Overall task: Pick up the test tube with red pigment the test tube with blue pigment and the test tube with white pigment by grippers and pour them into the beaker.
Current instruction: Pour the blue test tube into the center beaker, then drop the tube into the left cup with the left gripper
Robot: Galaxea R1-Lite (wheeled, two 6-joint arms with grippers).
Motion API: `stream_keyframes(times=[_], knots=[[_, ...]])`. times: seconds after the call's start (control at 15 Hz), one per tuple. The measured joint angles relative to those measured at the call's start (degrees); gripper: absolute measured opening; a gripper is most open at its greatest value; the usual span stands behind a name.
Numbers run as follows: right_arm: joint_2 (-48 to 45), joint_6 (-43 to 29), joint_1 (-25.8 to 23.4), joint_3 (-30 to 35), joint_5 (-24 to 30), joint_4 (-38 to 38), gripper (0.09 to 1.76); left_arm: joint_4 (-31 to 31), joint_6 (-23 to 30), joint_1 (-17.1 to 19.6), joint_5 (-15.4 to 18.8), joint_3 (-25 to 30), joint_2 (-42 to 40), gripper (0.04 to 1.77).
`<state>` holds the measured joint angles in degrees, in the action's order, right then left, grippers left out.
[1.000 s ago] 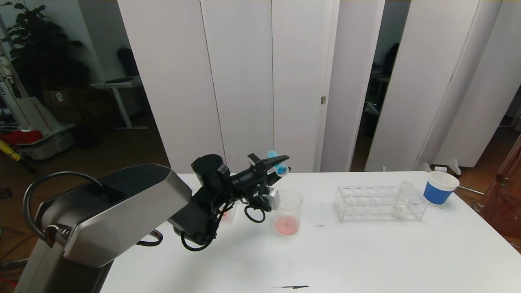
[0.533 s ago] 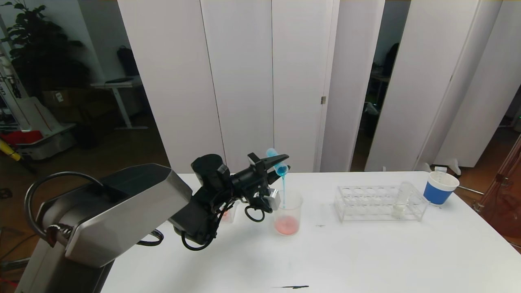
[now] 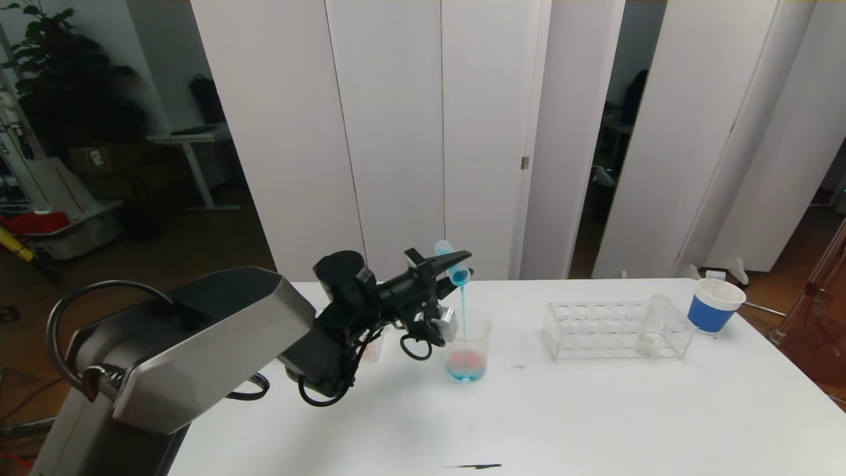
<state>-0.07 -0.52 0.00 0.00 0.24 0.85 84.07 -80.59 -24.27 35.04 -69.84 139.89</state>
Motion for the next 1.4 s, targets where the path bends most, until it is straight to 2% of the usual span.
stream_keyframes(times=[1.4], knots=[[0.0,0.0,0.0,0.0,0.0,0.0,1.75,0.2,-2.7,-1.2,-1.0,-2.9,1.7,0.6]])
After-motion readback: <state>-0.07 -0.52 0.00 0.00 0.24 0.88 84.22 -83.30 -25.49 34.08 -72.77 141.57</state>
